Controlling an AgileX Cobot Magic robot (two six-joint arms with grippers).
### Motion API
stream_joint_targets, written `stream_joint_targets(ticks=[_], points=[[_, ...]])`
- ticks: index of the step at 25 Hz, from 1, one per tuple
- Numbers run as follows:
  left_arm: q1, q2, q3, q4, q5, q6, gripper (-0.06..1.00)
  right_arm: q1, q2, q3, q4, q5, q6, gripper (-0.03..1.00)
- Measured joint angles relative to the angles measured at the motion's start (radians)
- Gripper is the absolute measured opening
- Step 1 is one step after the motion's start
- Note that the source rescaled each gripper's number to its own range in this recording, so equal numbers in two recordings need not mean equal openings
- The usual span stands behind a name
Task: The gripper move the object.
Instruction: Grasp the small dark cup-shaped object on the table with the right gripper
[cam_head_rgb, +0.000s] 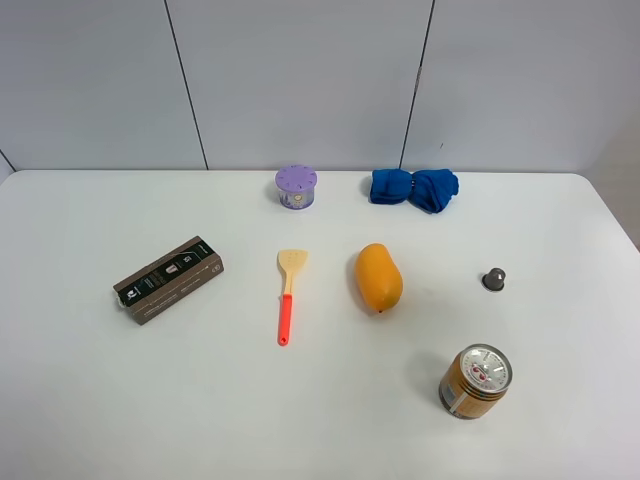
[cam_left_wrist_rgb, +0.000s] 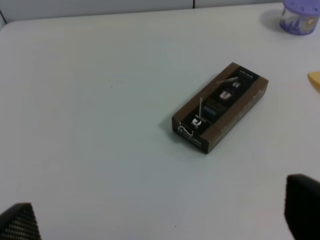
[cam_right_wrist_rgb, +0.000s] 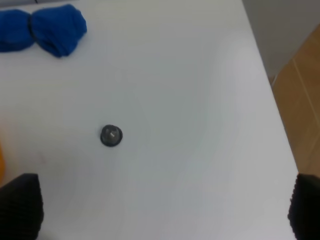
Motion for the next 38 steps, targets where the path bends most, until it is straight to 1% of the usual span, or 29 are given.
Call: stream_joint_targets(ticks=[5,11,18,24,29,38], points=[[0.000,0.000,0.000,0.000,0.000,0.000,1.00,0.000,0.208,-0.051,0.000,0.006,0.000,1.00],[0.000,0.000,0.000,0.000,0.000,0.000,1.00,0.000,0.391,-0.059,0.000,0.003,0.000,1.00],[0.000,0.000,0.000,0.000,0.000,0.000,1.00,0.000,0.557,-0.060,0.010,-0.081,-0.011,1.00],[0.000,0.000,0.000,0.000,0.000,0.000,1.00,0.000,0.718,-0.062,0.057,-0.149,-0.022,1.00],[0.000,0.000,0.000,0.000,0.000,0.000,1.00,0.000,0.836,-0.062,0.080,-0.205,-0.075,1.00],[0.000,0.000,0.000,0.000,0.000,0.000,1.00,0.001,0.947,-0.063,0.090,-0.289,-0.100,1.00]])
